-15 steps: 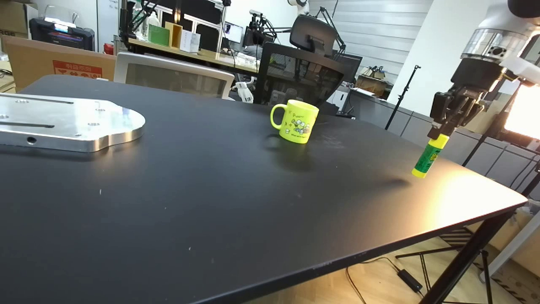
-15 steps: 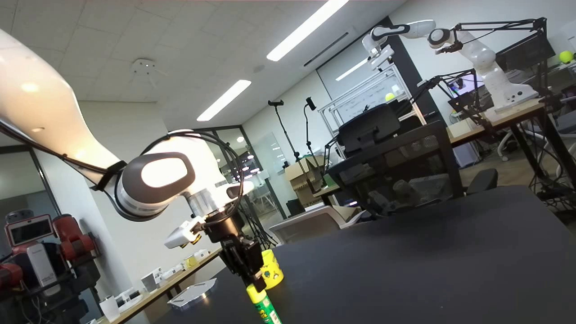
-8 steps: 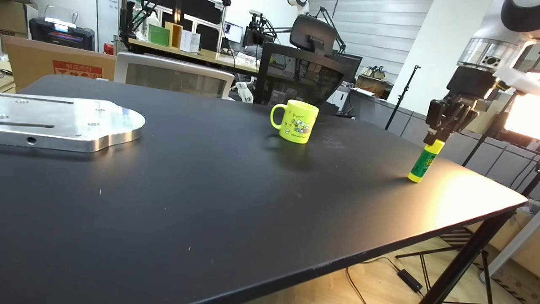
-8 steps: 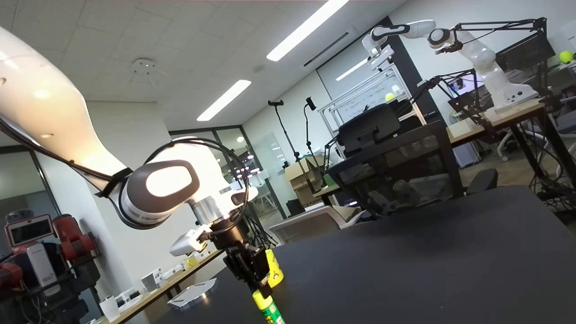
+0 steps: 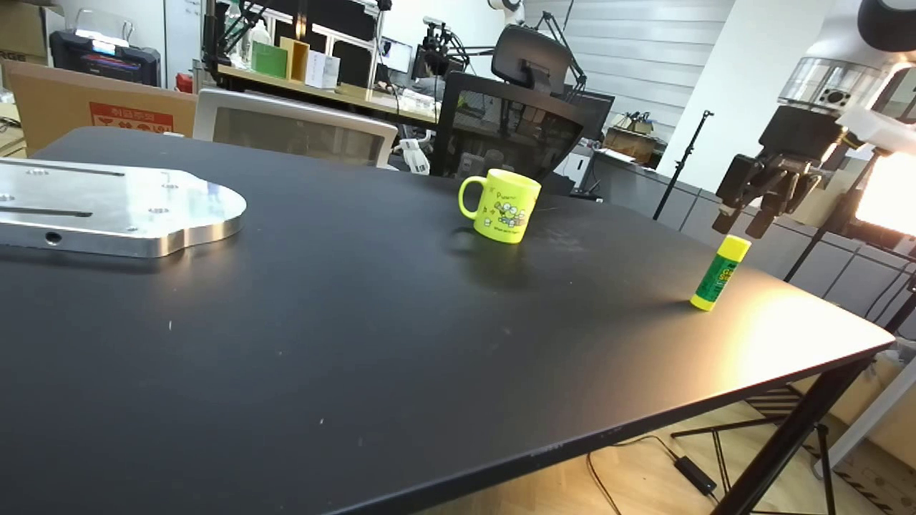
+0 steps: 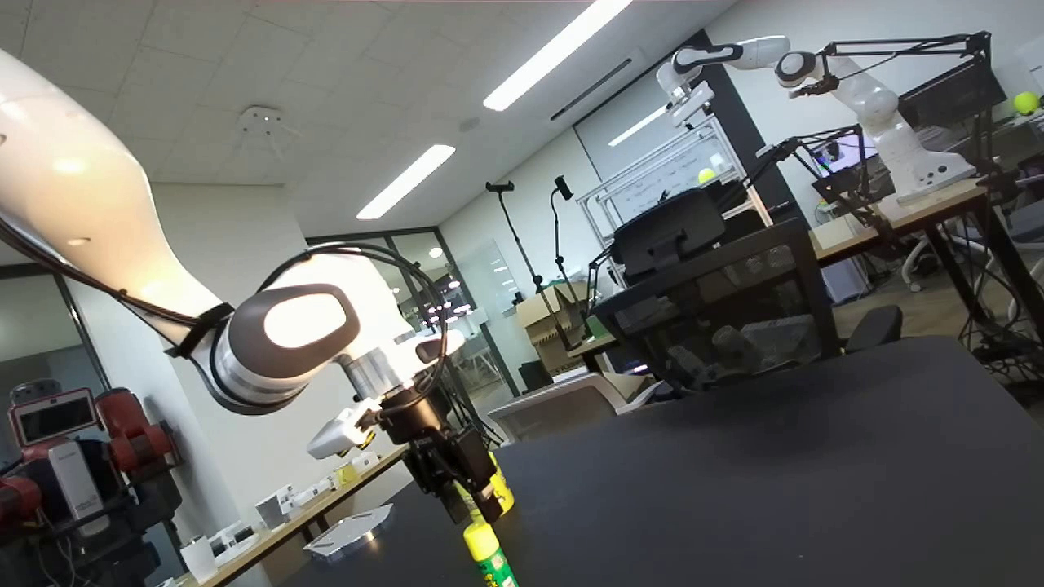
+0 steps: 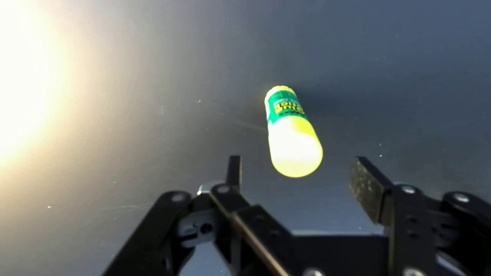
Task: Remove the glue stick from the mug cup
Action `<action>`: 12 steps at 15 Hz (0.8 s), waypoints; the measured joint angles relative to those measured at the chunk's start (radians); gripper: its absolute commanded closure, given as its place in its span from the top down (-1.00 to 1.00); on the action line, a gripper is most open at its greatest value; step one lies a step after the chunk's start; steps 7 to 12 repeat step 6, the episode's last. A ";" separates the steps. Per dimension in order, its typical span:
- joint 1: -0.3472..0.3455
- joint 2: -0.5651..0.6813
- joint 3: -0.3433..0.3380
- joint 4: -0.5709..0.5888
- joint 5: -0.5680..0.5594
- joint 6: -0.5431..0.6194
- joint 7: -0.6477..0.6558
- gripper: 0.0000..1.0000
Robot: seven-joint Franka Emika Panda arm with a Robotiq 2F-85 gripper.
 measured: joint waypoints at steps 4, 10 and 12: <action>0.017 -0.052 0.000 -0.013 -0.034 -0.007 0.051 1.00; 0.026 -0.061 0.005 -0.014 -0.039 -0.025 0.058 1.00; 0.026 -0.061 0.005 -0.014 -0.039 -0.025 0.058 1.00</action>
